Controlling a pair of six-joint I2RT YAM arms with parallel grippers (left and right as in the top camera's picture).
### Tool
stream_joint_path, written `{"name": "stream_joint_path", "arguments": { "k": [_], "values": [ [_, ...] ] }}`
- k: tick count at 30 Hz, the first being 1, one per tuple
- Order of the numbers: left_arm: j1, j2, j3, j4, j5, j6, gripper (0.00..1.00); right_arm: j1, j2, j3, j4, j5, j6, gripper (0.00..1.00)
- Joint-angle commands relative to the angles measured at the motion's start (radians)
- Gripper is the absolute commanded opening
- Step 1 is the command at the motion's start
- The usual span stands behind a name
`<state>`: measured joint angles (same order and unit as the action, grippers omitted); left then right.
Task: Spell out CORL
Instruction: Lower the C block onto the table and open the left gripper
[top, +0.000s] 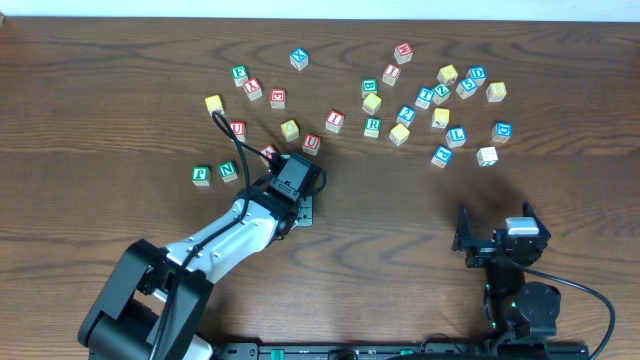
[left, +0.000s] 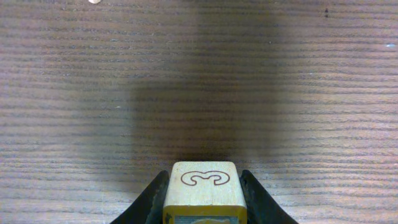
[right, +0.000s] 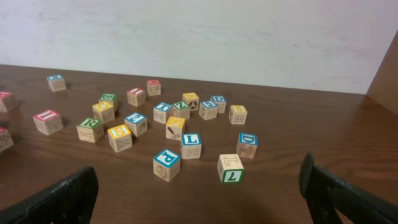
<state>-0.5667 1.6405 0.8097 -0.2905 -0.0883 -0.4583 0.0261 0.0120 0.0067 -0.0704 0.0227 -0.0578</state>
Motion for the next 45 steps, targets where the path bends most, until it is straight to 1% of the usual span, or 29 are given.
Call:
{"name": "stream_joint_path", "arguments": {
  "k": [1, 22, 23, 24, 26, 27, 36, 38, 41, 43, 45],
  "values": [
    [-0.001, -0.008, 0.012, -0.011, -0.006, 0.02, 0.13, -0.006, -0.006, -0.001, -0.004, 0.008, 0.012, 0.99],
    [-0.002, 0.014, 0.011, -0.025, -0.006, 0.024, 0.13, -0.006, -0.006, -0.001, -0.004, 0.008, 0.013, 0.99],
    [-0.001, 0.014, 0.011, -0.025, -0.006, 0.024, 0.17, -0.006, -0.006, -0.001, -0.004, 0.008, 0.013, 0.99],
    [-0.002, 0.014, 0.011, -0.025, -0.006, 0.024, 0.25, -0.006, -0.006, -0.001, -0.004, 0.008, 0.013, 0.99],
    [-0.002, 0.014, 0.011, -0.025, -0.006, 0.024, 0.27, -0.006, -0.006, -0.001, -0.004, 0.008, 0.012, 0.99],
    [-0.002, 0.014, 0.011, -0.025, -0.006, 0.024, 0.34, -0.006, -0.006, -0.001, -0.004, 0.008, 0.013, 0.99],
    [-0.002, 0.014, 0.011, -0.024, -0.006, 0.024, 0.38, -0.006, -0.006, -0.001, -0.004, 0.008, 0.013, 0.99],
    [-0.001, 0.014, 0.011, -0.02, -0.007, 0.024, 0.45, -0.006, -0.006, -0.001, -0.004, 0.008, 0.013, 0.99],
    [-0.001, 0.014, 0.011, -0.018, -0.007, 0.025, 0.49, -0.006, -0.006, -0.001, -0.004, 0.008, 0.013, 0.99],
    [-0.002, 0.014, 0.011, -0.016, -0.006, 0.028, 0.56, -0.006, -0.006, -0.001, -0.004, 0.008, 0.013, 0.99],
    [-0.001, 0.014, 0.012, -0.013, -0.006, 0.028, 0.56, -0.006, -0.006, -0.001, -0.004, 0.008, 0.013, 0.99]
  ]
}}
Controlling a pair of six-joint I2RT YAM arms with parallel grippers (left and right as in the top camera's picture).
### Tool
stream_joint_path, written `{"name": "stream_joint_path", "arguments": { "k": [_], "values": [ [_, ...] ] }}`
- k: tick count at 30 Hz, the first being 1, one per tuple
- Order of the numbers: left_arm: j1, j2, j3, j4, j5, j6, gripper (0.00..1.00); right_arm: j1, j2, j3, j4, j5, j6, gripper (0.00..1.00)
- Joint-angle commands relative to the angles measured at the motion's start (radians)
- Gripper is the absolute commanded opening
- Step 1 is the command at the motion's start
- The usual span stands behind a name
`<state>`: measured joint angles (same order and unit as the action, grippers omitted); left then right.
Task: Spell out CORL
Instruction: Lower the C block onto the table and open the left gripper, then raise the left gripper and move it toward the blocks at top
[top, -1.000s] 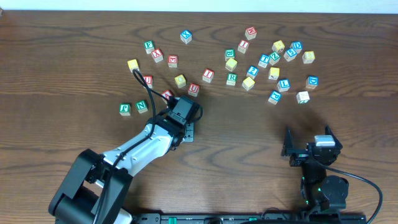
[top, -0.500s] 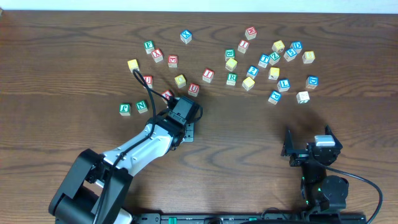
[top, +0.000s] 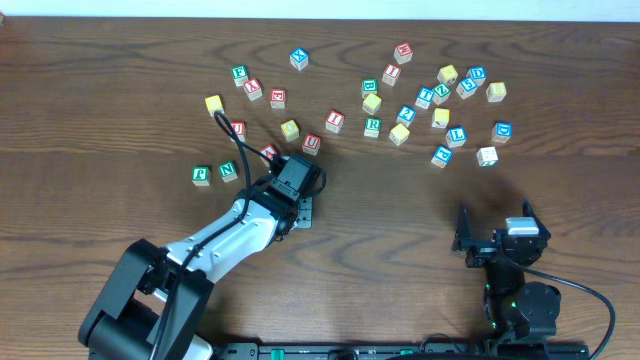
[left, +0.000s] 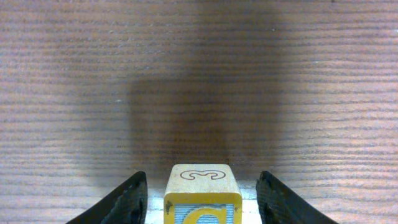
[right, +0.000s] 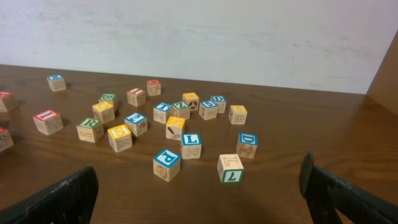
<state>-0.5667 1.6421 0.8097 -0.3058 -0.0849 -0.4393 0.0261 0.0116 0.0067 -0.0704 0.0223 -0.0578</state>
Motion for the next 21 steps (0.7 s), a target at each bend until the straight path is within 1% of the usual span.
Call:
{"name": "stream_joint_path", "arguments": {
  "k": [1, 7, 11, 12, 13, 14, 15, 17, 19, 21],
  "values": [
    [-0.001, 0.012, 0.012, 0.002, -0.01, 0.009, 0.56, -0.006, -0.006, -0.001, -0.004, 0.008, 0.013, 0.99],
    [-0.002, 0.008, 0.03, -0.003, -0.001, 0.008, 0.57, -0.006, -0.006, -0.001, -0.004, 0.008, 0.013, 0.99],
    [-0.001, -0.037, 0.074, -0.037, 0.006, 0.025, 0.57, -0.006, -0.006, -0.001, -0.004, 0.008, 0.013, 0.99],
    [-0.001, -0.063, 0.092, -0.055, 0.006, 0.046, 0.62, -0.006, -0.006, -0.001, -0.004, 0.008, 0.013, 0.99],
    [-0.002, -0.078, 0.103, -0.067, 0.006, 0.059, 0.63, -0.006, -0.006, -0.001, -0.004, 0.008, 0.013, 0.99],
    [-0.001, -0.101, 0.119, -0.084, 0.006, 0.076, 0.67, -0.006, -0.006, -0.001, -0.004, 0.008, 0.012, 0.99],
    [-0.001, -0.145, 0.145, -0.11, 0.005, 0.104, 0.79, -0.006, -0.006, -0.001, -0.004, 0.008, 0.012, 0.99],
    [-0.001, -0.2, 0.164, -0.126, 0.005, 0.129, 0.84, -0.006, -0.006, -0.001, -0.004, 0.008, 0.013, 0.99],
    [-0.001, -0.283, 0.18, -0.133, 0.005, 0.138, 0.91, -0.006, -0.006, -0.001, -0.004, 0.008, 0.013, 0.99],
    [-0.001, -0.34, 0.192, -0.147, 0.006, 0.14, 0.91, -0.006, -0.006, -0.001, -0.004, 0.008, 0.012, 0.99]
  ]
}}
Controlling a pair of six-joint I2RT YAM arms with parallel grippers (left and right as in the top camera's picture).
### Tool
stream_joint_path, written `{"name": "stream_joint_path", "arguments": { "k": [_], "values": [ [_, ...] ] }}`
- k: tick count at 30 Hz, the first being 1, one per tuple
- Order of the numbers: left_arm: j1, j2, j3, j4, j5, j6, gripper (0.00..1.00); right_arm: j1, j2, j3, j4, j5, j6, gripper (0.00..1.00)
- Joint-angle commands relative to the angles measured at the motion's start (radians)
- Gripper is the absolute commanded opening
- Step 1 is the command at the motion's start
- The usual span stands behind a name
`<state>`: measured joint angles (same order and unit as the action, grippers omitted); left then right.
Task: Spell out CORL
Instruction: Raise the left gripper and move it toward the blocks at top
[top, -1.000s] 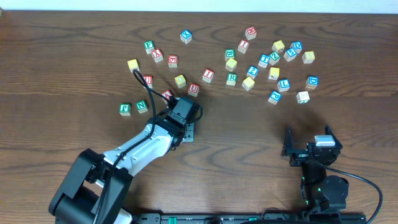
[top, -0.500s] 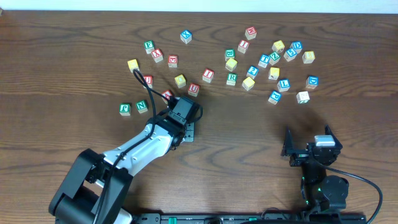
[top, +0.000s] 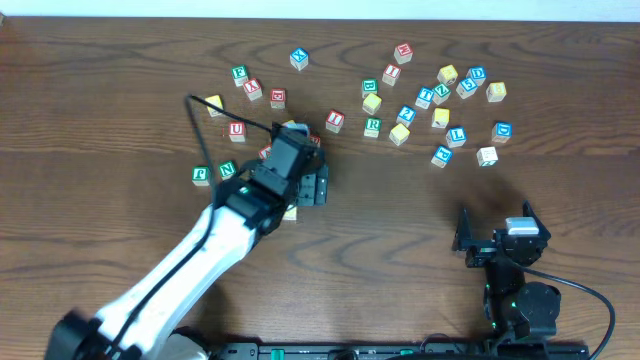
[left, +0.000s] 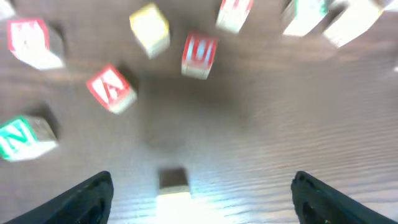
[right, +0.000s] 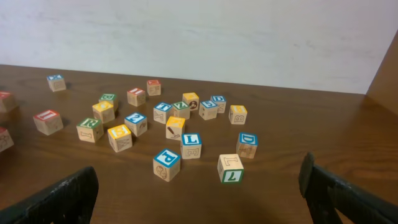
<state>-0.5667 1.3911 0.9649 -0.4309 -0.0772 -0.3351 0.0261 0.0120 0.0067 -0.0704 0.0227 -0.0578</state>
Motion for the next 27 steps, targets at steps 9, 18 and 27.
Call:
{"name": "stream_joint_path", "arguments": {
  "k": [9, 18, 27],
  "values": [
    [0.053, -0.057, 0.175, -0.147, -0.002, 0.145, 0.92, -0.006, -0.006, -0.001, -0.004, 0.008, 0.013, 0.99],
    [0.205, 0.216, 0.467, -0.307, 0.045, 0.217, 0.93, -0.006, -0.006, -0.001, -0.004, 0.008, 0.013, 0.99],
    [0.222, 0.448, 0.604, -0.285, 0.066, 0.145, 0.92, -0.006, -0.006, -0.001, -0.004, 0.008, 0.013, 0.99]
  ]
}}
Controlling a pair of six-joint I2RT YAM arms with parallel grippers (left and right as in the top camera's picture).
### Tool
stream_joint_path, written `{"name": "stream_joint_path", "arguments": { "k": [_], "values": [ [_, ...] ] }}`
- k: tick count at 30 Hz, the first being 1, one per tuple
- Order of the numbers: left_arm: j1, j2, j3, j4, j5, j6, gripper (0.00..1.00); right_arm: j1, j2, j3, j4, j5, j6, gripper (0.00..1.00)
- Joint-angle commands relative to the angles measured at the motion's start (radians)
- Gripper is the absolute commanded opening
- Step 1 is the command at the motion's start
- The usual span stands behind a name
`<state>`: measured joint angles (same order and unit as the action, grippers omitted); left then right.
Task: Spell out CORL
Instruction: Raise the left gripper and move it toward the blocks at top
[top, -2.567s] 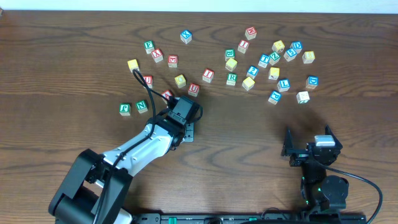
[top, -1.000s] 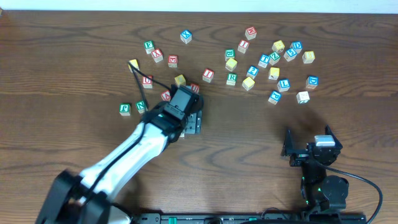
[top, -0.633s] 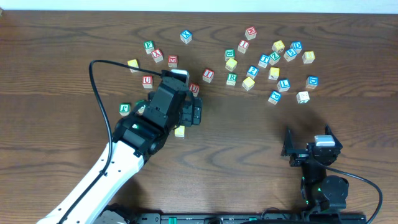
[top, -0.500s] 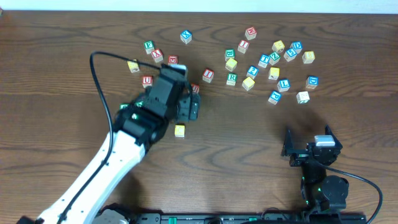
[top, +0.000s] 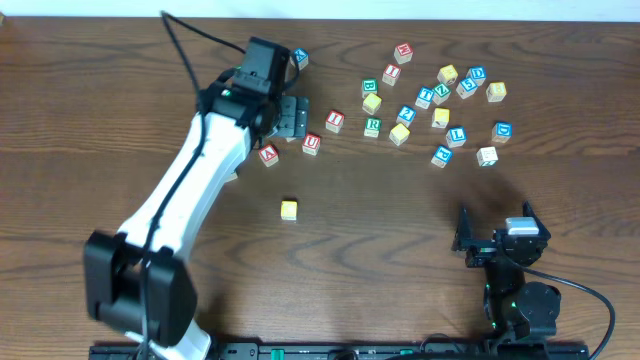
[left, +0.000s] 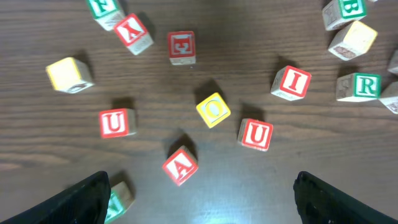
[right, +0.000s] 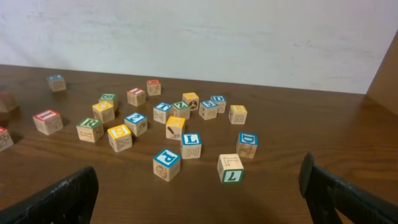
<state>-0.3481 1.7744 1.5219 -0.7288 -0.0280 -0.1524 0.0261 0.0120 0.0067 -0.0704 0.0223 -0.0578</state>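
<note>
The yellow C block (top: 289, 209) stands alone on the wood near the table's middle, with nothing touching it. My left gripper (top: 285, 113) hovers open over the far-left cluster. In the left wrist view the gripper (left: 202, 200) is empty, and a yellow O block (left: 213, 109) lies just ahead of it between a red A (left: 181, 165) and a red U (left: 255, 134). A green R block (left: 359, 86) sits at the right edge. A blue L block (right: 191, 145) lies ahead of my right gripper (right: 199, 199), which rests open and empty near the front right (top: 497, 235).
Many other letter blocks are scattered along the far half of the table: a red I (left: 291, 82), a red E (left: 181, 47), a second red U (left: 115, 122), a blue P (right: 166, 163) and a green-edged block (right: 231, 168). A white wall rises behind the table.
My left gripper, still open, has moved from above the C block to the far side, over the cluster with the yellow O. The C block stays where it was. The right arm is unchanged.
At first my left gripper was shut on the yellow C block low over the table. Then its fingers stood open with the block resting between them. Then it was higher, the block left below, and now it hangs over the far-left cluster.
</note>
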Motion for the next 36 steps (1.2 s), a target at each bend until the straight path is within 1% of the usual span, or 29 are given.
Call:
{"name": "stream_joint_path", "arguments": {
  "k": [1, 4, 7, 9, 11, 17, 25, 27, 36],
  "values": [
    [0.003, 0.081, 0.051, 0.022, 0.017, -0.06, 0.92, -0.006, -0.006, -0.001, -0.004, 0.008, 0.013, 0.99],
    [0.003, 0.145, 0.068, 0.051, 0.017, -0.182, 0.93, -0.006, -0.006, -0.001, -0.004, 0.008, 0.013, 0.99],
    [0.003, 0.183, 0.082, 0.058, 0.016, -0.269, 0.92, -0.006, -0.006, -0.001, -0.004, 0.008, 0.012, 0.99],
    [0.003, 0.205, 0.087, 0.06, 0.002, -0.378, 0.92, -0.006, -0.006, -0.001, -0.004, 0.008, 0.012, 0.99],
    [0.003, 0.218, 0.087, 0.062, -0.019, -0.453, 0.93, -0.006, -0.006, -0.001, -0.004, 0.008, 0.013, 0.99],
    [0.003, 0.233, 0.087, 0.071, -0.079, -0.57, 0.92, -0.006, -0.006, -0.001, -0.004, 0.008, 0.012, 0.99],
    [0.003, 0.254, 0.087, 0.137, -0.097, -0.578, 0.92, -0.006, -0.006, -0.001, -0.004, 0.008, 0.013, 0.99],
    [0.002, 0.277, 0.087, 0.156, -0.097, -0.561, 0.93, -0.006, -0.006, -0.001, -0.004, 0.008, 0.012, 0.99],
    [0.0, 0.339, 0.087, 0.159, -0.093, -0.558, 0.92, -0.006, -0.006, -0.001, -0.004, 0.008, 0.013, 0.99]
  ]
}}
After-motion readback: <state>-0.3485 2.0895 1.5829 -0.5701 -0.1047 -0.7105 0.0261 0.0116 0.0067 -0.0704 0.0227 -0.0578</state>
